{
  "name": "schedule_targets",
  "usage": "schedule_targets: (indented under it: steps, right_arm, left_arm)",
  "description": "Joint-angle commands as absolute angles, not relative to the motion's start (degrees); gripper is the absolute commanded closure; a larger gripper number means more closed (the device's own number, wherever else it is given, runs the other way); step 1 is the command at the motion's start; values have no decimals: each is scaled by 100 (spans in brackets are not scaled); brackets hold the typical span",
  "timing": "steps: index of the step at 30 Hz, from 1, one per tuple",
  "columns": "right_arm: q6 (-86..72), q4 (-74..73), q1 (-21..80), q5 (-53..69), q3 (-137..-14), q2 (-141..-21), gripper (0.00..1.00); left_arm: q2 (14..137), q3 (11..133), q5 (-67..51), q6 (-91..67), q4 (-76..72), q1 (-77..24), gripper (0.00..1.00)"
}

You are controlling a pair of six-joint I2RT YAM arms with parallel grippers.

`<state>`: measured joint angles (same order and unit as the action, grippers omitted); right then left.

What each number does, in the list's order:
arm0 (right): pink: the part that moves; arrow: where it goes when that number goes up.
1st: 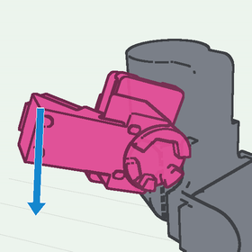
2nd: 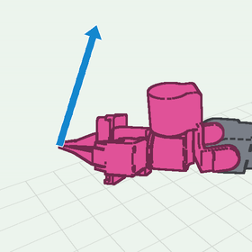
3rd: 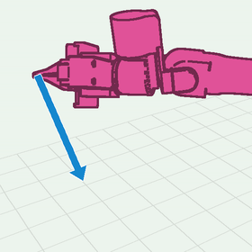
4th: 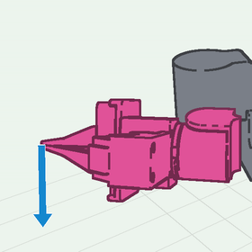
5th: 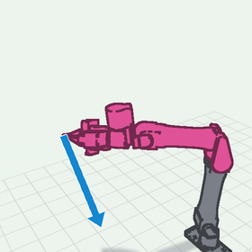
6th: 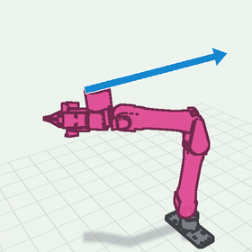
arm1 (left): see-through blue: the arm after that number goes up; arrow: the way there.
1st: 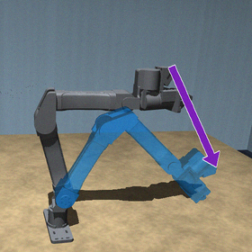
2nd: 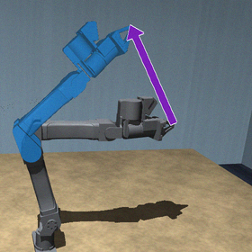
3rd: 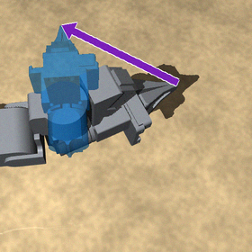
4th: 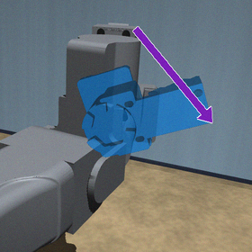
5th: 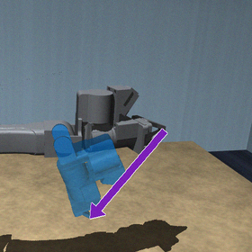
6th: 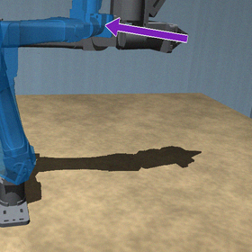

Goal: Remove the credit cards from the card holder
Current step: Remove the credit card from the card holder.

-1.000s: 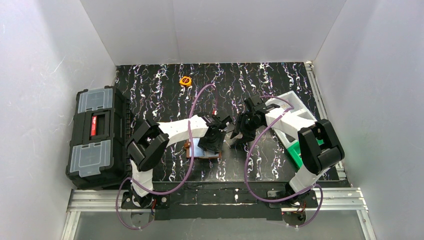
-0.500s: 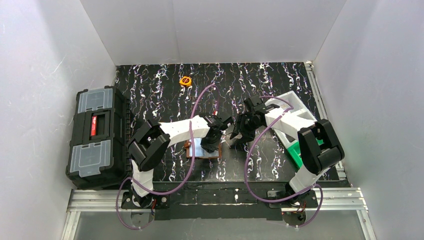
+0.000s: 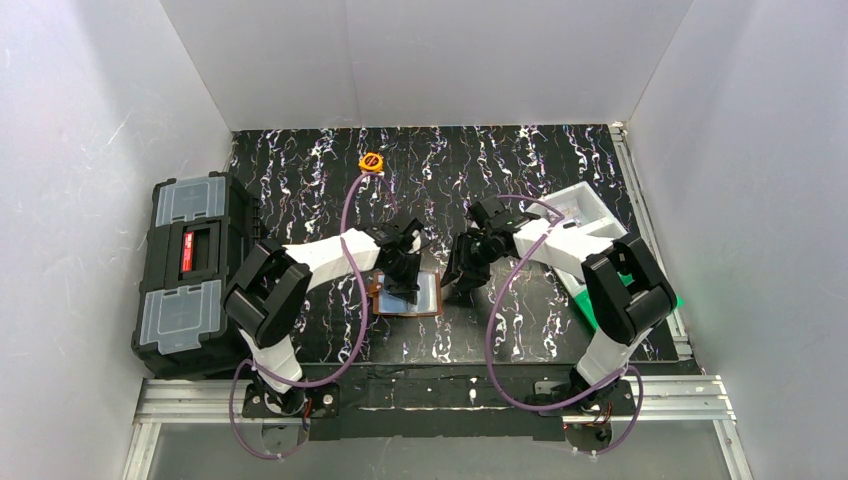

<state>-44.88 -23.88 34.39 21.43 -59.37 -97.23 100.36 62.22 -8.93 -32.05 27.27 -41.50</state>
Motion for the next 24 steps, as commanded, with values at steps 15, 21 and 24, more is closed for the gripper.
schedule_targets:
  steps: [15,21,24]
  right_arm:
    - [-4680,-1890,3768,2731,-6742,-10578,64]
    - [-4676,-1894,3844,2754,-6819,-10749,70]
    - [-4676,-1898,3858,2743,-6846,-10799,78]
  left_arm:
    - [9613,5599,-1940,-3313,2030,-3665,100]
    - [9596,5585,-1968,-3308,2015,-3654,100]
    - [9582,5618,-1986,-3309,2050,-3651,100]
